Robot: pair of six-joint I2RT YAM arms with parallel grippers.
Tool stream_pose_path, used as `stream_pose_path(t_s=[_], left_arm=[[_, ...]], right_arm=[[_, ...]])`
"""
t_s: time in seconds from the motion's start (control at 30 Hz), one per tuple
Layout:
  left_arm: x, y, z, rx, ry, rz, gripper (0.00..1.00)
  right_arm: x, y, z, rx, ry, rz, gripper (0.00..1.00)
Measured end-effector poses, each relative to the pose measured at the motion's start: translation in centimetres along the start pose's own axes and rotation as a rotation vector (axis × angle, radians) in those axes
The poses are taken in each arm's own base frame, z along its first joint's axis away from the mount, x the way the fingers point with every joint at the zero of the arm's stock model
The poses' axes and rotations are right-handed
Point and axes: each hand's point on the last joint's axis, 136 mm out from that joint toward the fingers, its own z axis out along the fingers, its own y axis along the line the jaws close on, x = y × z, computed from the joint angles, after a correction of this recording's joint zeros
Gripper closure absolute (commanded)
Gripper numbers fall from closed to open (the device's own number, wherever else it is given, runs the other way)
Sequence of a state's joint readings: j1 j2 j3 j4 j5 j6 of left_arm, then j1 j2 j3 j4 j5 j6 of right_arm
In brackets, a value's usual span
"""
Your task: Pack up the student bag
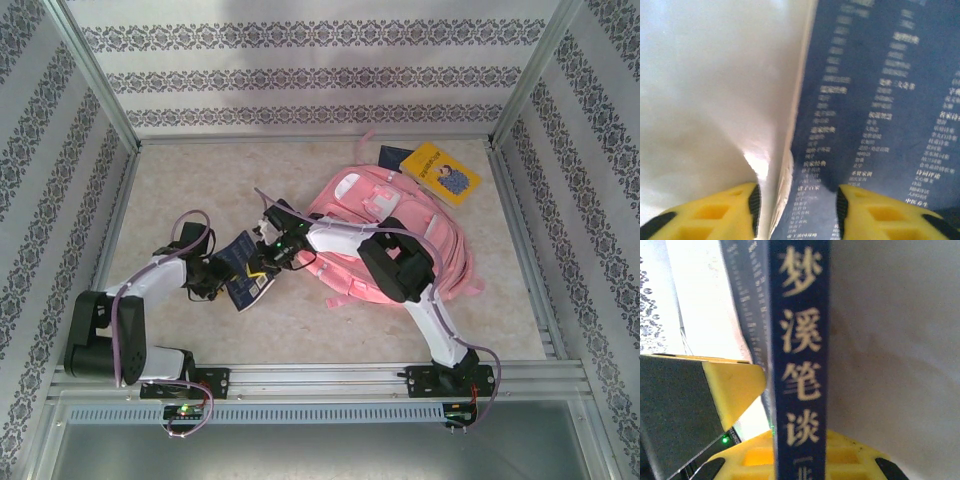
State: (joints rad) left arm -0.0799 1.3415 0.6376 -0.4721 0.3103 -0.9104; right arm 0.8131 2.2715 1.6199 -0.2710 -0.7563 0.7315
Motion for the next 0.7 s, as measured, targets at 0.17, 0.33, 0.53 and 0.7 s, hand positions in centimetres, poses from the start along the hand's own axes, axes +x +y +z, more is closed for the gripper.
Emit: stream_pose_path(t_s=[0.17, 0.33, 0.53, 0.7], left_arm=[[-0.6, -3.1, -4.3, 0.114, -0.076, 0.099, 0.28], [-0.6, -8.4, -10.8, 0.348, -0.164, 0.265, 0.13], [2.2, -12.4, -16.0, 0.625, -0.155, 0.441, 0.07], [3.9, -15.8, -18.8, 0.844, -0.09, 0.521, 0.1]], right_arm=[[0.6, 2.6, -4.5, -0.014, -0.091, -0.079, 1.0], [1.2, 6.6, -10.4, -0.104, -0.215, -0.183, 1.0], [3.1, 11.4, -15.9, -0.255, -0.334, -0.311, 1.0], [6.8, 14.3, -19.3, -0.391, -0.377, -0.384, 1.0]])
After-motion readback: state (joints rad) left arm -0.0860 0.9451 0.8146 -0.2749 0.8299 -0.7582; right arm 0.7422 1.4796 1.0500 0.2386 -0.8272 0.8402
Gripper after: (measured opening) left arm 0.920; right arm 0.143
